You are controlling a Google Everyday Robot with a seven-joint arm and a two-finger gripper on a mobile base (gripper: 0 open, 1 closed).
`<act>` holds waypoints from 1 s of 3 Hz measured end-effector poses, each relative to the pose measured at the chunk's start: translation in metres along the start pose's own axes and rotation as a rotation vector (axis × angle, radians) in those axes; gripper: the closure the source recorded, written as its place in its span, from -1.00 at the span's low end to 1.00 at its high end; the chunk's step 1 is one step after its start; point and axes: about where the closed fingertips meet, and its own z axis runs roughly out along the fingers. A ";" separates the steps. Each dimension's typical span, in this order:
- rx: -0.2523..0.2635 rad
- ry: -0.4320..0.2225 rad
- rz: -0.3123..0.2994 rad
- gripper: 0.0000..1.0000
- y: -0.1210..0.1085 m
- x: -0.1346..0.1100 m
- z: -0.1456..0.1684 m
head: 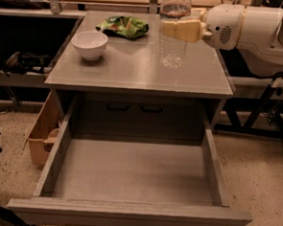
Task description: Place water bottle into top drawer
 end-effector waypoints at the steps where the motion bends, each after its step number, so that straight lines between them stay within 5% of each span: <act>1: -0.037 -0.051 -0.018 1.00 0.015 0.020 -0.013; 3: -0.200 0.002 -0.056 1.00 0.046 0.098 -0.031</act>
Offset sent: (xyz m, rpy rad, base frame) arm -0.0639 -0.0372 -0.1006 -0.0101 -0.0488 0.2132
